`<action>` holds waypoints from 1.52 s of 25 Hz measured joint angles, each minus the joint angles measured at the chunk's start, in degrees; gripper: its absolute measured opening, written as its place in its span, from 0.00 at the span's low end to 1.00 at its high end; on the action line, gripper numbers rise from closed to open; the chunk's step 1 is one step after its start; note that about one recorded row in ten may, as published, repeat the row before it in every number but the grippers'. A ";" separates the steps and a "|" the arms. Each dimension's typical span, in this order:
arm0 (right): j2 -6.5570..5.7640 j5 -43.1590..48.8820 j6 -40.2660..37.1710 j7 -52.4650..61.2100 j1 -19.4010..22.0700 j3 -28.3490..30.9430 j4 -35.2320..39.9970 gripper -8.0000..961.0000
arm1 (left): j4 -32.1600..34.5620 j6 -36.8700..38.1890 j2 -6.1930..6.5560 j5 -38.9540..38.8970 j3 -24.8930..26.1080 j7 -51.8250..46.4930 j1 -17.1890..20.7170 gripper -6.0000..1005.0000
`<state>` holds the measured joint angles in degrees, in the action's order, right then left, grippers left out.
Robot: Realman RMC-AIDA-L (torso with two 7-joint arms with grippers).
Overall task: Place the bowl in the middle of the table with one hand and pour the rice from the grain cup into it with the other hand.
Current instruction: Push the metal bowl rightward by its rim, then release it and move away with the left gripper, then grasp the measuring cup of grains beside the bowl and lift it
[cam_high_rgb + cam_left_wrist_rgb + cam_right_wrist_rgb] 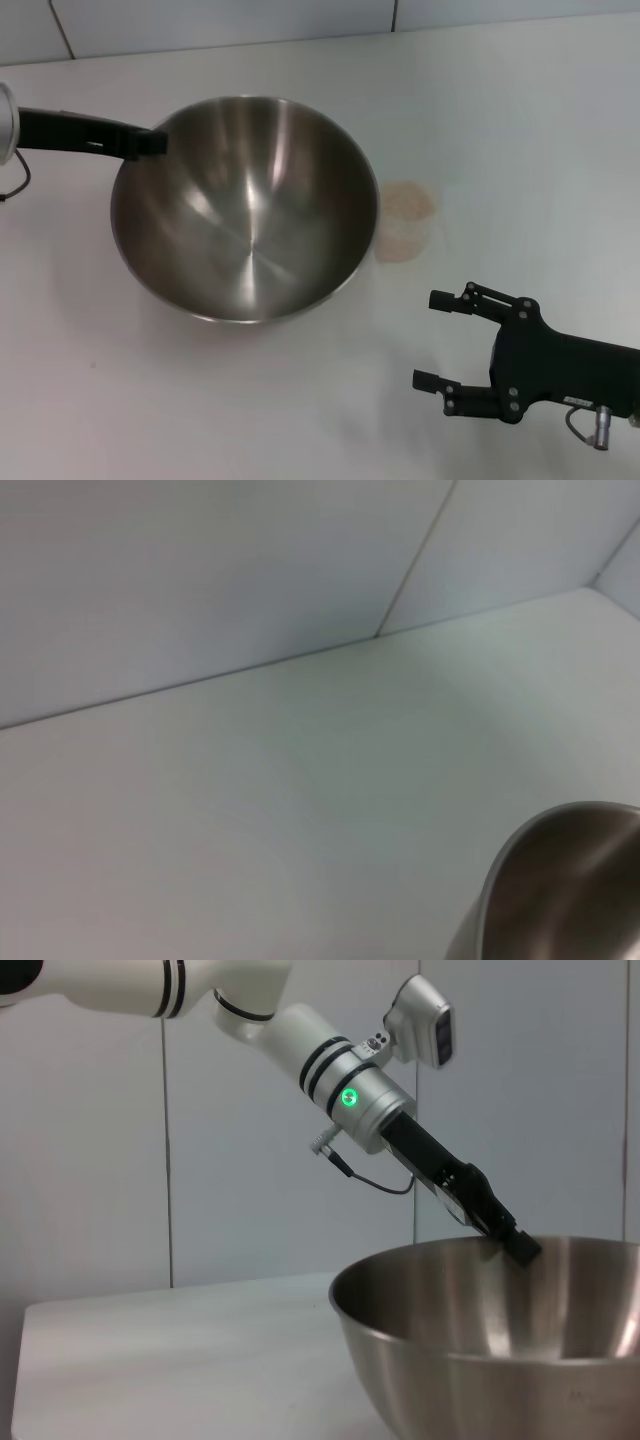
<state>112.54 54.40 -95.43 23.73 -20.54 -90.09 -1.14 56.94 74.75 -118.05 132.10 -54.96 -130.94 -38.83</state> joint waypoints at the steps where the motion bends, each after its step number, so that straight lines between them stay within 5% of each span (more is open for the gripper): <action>1: 0.01 0.00 -0.09 0.00 0.04 0.00 0.00 0.87 | -0.34 -0.08 -0.01 0.23 -0.11 0.03 -0.14 0.06; 23: 0.26 0.00 0.20 0.00 0.06 0.00 0.27 0.86 | -1.92 0.00 -0.26 -0.46 -0.19 5.35 1.65 0.10; 29: 0.26 0.00 0.28 0.00 0.06 0.29 0.26 0.85 | 0.46 2.35 -0.27 -3.91 0.14 9.19 2.96 0.26; 31: 0.38 -0.26 0.28 0.00 0.29 0.54 0.26 0.85 | 10.35 4.77 -0.22 -10.65 0.25 16.12 9.31 0.33; 38: 0.49 -0.70 0.95 0.12 1.23 4.26 -0.01 0.84 | 21.84 10.15 0.01 -19.86 0.36 27.06 19.54 0.62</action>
<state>113.03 53.69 -94.49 23.85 -19.31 -85.83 -1.15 78.78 84.90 -118.04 112.23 -54.60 -103.88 -19.29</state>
